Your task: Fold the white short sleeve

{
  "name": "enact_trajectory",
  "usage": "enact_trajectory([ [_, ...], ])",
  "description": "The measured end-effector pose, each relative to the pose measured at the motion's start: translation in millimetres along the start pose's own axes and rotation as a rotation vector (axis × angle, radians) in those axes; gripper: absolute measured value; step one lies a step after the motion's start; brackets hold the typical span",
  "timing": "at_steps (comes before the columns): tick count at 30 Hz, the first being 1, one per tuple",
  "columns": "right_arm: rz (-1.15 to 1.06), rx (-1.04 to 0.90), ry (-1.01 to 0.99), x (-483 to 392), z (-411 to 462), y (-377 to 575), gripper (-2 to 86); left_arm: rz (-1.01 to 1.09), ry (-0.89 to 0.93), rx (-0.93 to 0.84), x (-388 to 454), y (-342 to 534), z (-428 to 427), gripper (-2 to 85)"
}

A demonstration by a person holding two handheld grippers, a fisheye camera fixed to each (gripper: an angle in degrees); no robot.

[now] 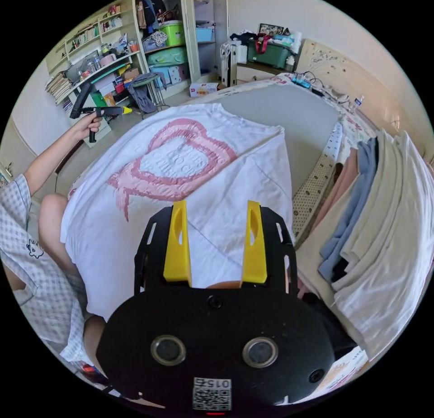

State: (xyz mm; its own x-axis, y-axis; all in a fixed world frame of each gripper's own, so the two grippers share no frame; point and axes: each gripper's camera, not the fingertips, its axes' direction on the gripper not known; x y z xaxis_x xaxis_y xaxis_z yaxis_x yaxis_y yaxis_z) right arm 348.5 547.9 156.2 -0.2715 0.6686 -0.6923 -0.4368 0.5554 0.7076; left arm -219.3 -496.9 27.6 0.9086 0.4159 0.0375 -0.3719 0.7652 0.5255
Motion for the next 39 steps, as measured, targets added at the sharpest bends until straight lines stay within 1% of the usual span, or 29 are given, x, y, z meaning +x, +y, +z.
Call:
enact_trajectory([
  [3, -0.017, -0.07, -0.026, -27, 61, -24, 15.5, -0.127, 0.024, -0.089, -30, -11, 33, 11.9],
  [6, -0.04, -0.099, 0.045, -65, 99, -46, 9.0, -0.199, 0.095, -0.147, -44, -21, 64, 10.9],
  [8, -0.06, -0.094, 0.084, -86, 112, -58, 2.9, -0.175, 0.067, -0.118, -43, -28, 65, 7.7],
  [9, -0.067, -0.1, 0.138, -99, 121, -68, 0.2, -0.134, 0.059, -0.121, -40, -35, 66, 3.9],
  [10, -0.048, -0.097, 0.206, -106, 125, -77, -0.3, -0.107, 0.062, -0.125, -38, -43, 63, 1.5],
  [12, -0.009, -0.066, 0.258, -107, 117, -92, -0.4, -0.091, 0.054, -0.129, -37, -59, 56, 0.4],
  [14, 0.037, -0.022, 0.168, -106, 99, -104, 0.0, -0.058, -0.035, -0.087, -33, -77, 42, 0.0],
  [15, 0.026, -0.017, 0.071, -117, 92, -111, 1.2, -0.039, -0.109, -0.067, -31, -91, 33, -0.2],
  [16, -0.012, -0.025, 0.007, -141, 94, -117, 4.7, -0.022, -0.182, -0.04, -28, -105, 25, -0.2],
  [17, -0.035, -0.032, -0.007, -156, 98, -120, 7.5, -0.018, -0.212, -0.027, -26, -112, 21, -0.2],
  [18, -0.078, -0.049, -0.013, -189, 111, -124, 11.2, -0.012, -0.261, -0.004, -23, -124, 17, -0.1],
  [19, -0.11, -0.07, 0.015, -222, 128, -128, 13.1, -0.004, -0.315, 0.008, -18, -135, 18, -0.1],
  [20, -0.126, -0.079, 0.034, -236, 138, -130, 13.0, 0.004, -0.347, 0.005, -15, -139, 20, 0.0],
  [21, -0.149, -0.099, 0.073, -261, 157, -134, 12.8, 0.031, -0.419, -0.017, -7, -147, 29, 0.0],
  [22, -0.158, -0.127, 0.081, -278, 174, -138, 11.1, 0.06, -0.482, -0.045, 1, -151, 40, 0.0],
  [23, -0.159, -0.131, 0.061, -283, 178, -140, 10.3, 0.068, -0.502, -0.055, 4, -153, 45, 0.0],
  [24, -0.144, -0.107, 0.012, -289, 174, -145, 4.3, 0.077, -0.511, -0.065, 9, -155, 53, 0.0],
  [25, -0.129, -0.126, 0.026, -294, 173, -150, 0.8, 0.081, -0.498, -0.066, 13, -156, 58, 0.0],
  [26, -0.123, -0.129, 0.049, -296, 171, -151, 0.4, 0.085, -0.491, -0.066, 15, -157, 61, 0.0],
  [28, -0.082, -0.129, 0.163, -293, 155, -160, -0.3, 0.102, -0.487, -0.078, 17, -159, 69, 0.0],
  [29, -0.06, -0.118, 0.167, -290, 146, -163, -0.2, 0.103, -0.488, -0.08, 17, -159, 70, 0.0],
  [30, -0.013, -0.088, 0.108, -284, 124, -169, 0.0, 0.101, -0.483, -0.08, 16, -160, 72, 0.0],
  [31, -0.007, -0.056, 0.012, -292, 103, -171, 1.0, 0.093, -0.465, -0.073, 14, -160, 74, 0.0],
  [32, -0.015, -0.047, -0.025, -301, 95, -171, 1.5, 0.088, -0.454, -0.069, 13, -159, 74, -0.1],
  [33, -0.05, -0.055, -0.075, -329, 88, -169, 6.9, 0.082, -0.433, -0.061, 11, -157, 75, -0.1],
  [34, -0.098, -0.081, -0.095, -366, 90, -165, 10.4, 0.076, -0.418, -0.06, 9, -155, 77, -0.1],
  [36, -0.156, -0.106, -0.081, -421, 97, -157, 11.7, 0.058, -0.395, -0.06, 4, -152, 81, -0.2],
  [37, -0.171, -0.101, -0.042, -449, 100, -153, 11.2, 0.036, -0.366, -0.055, -1, -149, 82, -0.2],
  [39, -0.174, -0.111, 0.047, -477, 104, -149, 9.6, -0.007, -0.32, -0.041, -8, -145, 82, -0.2],
])
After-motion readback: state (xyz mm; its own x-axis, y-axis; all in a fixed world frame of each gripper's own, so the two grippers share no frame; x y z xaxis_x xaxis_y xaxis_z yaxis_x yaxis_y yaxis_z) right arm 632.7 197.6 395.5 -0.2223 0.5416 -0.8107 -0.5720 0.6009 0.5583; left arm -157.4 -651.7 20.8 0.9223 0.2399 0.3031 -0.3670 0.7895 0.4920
